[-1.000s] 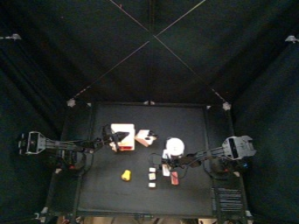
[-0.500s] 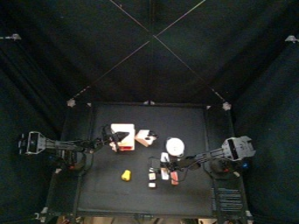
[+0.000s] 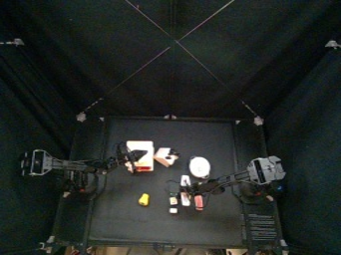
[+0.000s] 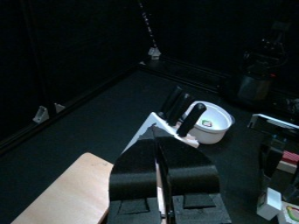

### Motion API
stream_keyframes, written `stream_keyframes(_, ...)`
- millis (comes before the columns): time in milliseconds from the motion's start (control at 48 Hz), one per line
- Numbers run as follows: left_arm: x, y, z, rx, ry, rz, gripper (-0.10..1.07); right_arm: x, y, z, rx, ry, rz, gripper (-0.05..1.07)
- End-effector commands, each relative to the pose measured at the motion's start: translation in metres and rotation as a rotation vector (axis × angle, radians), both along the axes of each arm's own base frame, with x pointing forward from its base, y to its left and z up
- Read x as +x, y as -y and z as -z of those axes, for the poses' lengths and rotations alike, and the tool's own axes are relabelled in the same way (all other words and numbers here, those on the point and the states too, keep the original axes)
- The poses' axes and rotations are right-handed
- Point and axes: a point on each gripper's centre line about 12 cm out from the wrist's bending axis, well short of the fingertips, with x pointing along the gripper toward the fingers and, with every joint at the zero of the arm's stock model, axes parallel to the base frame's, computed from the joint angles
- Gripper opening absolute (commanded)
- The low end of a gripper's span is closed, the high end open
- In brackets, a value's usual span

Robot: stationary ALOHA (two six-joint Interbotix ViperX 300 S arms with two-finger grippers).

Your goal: Grab sushi piece from table

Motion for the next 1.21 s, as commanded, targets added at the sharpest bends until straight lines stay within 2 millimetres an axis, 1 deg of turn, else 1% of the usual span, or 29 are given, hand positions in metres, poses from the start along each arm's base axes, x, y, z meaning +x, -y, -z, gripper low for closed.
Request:
stream_keyframes(0, 0.002, 0.000, -0.004, 0.009, 0.013, 0.003, 0.22, 0.008, -0.002, -0.013, 0.008, 0.040, -0.002, 0.79)
stream_keyframes(229, 0.002, 0.000, -0.004, 0.008, 0.013, 0.004, 0.22, 0.012, -0.002, -0.007, 0.006, 0.028, 0.000, 0.79)
stream_keyframes(562, 0.002, 0.000, -0.004, 0.008, 0.013, 0.002, 0.22, 0.013, 0.000, 0.006, -0.012, -0.003, -0.007, 0.79)
stream_keyframes(833, 0.002, 0.000, -0.005, 0.008, 0.015, 0.002, 0.22, 0.014, 0.001, 0.004, -0.016, 0.002, -0.008, 0.77)
stream_keyframes(917, 0.002, 0.000, -0.004, 0.009, 0.013, 0.005, 0.22, 0.014, 0.001, 0.005, -0.017, 0.001, -0.009, 0.72)
stream_keyframes(1062, 0.002, 0.000, -0.004, 0.008, 0.013, 0.004, 0.22, 0.014, 0.001, 0.005, -0.019, 0.000, -0.009, 0.57)
stream_keyframes(1188, 0.002, 0.000, -0.005, 0.009, 0.015, 0.003, 0.22, 0.014, 0.002, 0.005, -0.022, -0.005, -0.005, 0.47)
